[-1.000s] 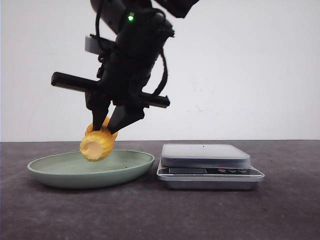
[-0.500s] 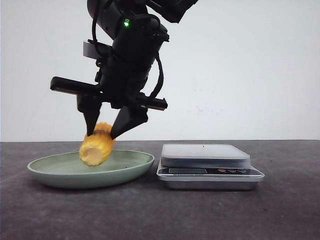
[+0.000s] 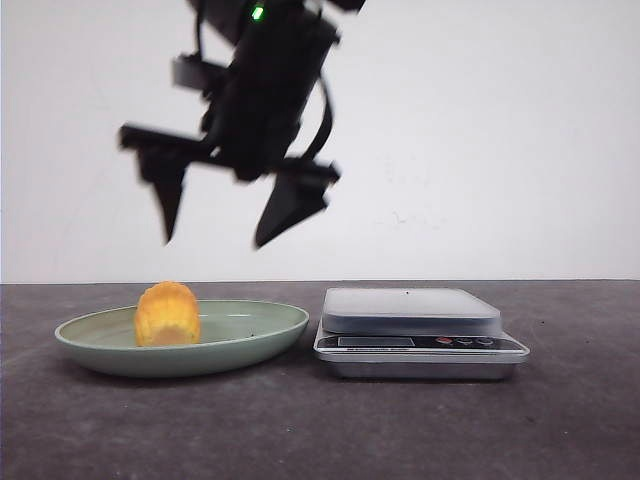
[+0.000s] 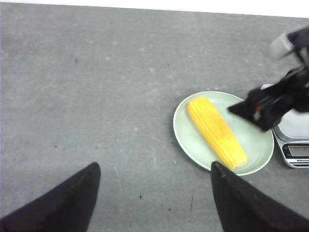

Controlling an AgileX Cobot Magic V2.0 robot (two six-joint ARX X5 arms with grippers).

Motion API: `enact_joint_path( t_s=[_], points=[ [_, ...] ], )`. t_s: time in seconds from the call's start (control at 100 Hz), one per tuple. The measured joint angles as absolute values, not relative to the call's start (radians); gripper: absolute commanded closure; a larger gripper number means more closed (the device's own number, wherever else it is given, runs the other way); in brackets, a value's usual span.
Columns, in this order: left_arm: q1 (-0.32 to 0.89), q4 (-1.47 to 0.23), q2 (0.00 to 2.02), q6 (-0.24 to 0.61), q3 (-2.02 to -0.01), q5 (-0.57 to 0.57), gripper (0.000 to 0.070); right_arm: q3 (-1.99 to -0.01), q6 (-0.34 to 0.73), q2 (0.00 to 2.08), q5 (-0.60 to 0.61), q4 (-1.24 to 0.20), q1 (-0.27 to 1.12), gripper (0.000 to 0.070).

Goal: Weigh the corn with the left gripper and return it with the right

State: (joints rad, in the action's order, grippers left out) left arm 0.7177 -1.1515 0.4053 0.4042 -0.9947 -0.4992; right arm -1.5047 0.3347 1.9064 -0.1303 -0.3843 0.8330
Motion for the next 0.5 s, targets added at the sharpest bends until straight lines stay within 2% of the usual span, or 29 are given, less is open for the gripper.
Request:
enact_joint_path(
  t_s=[0.29, 0.5],
  points=[
    [0.718, -1.135, 0.405, 0.404, -0.995, -0.499, 0.0266, -1.584, 0.214, 1.582, -0.135, -0.494, 0.651, 0.0137],
    [0.718, -1.132, 0.405, 0.404, -0.995, -0.499, 0.0266, -1.584, 0.152, 1.280, -0.136, -0.679, 0.487, 0.0137]
  ],
)
